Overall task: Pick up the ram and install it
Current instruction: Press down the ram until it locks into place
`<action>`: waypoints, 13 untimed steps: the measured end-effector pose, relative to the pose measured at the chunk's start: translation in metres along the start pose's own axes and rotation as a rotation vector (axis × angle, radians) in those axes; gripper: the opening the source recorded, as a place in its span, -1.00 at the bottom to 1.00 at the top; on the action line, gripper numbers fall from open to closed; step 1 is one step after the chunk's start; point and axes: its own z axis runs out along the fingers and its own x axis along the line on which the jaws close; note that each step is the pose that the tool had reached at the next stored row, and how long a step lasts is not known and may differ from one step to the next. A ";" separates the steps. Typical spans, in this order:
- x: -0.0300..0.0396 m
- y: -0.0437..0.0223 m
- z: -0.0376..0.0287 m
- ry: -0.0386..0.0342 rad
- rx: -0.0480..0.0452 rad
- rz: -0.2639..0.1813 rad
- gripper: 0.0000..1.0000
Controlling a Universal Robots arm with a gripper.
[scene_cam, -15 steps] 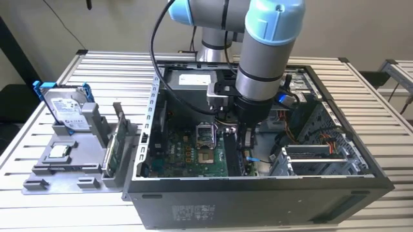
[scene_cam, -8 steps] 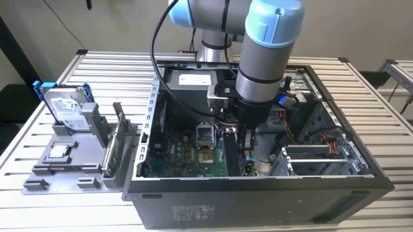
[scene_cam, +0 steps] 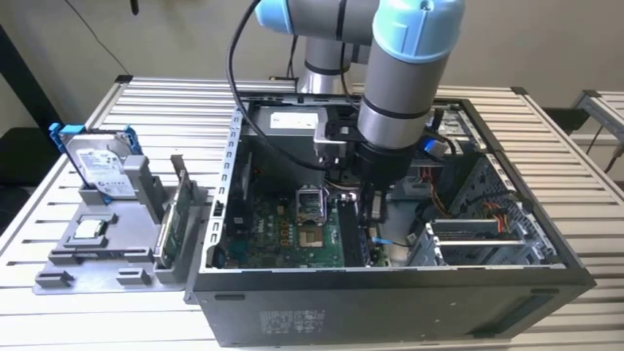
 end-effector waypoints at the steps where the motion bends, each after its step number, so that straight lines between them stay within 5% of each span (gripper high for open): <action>1: 0.0001 -0.0001 -0.0044 -0.0001 0.0001 0.000 -0.79; 10: 0.0008 -0.0010 -0.0448 0.0003 -0.0009 0.000 -0.79; 13: 0.0010 -0.0012 -0.0536 0.0004 -0.0018 0.000 -0.79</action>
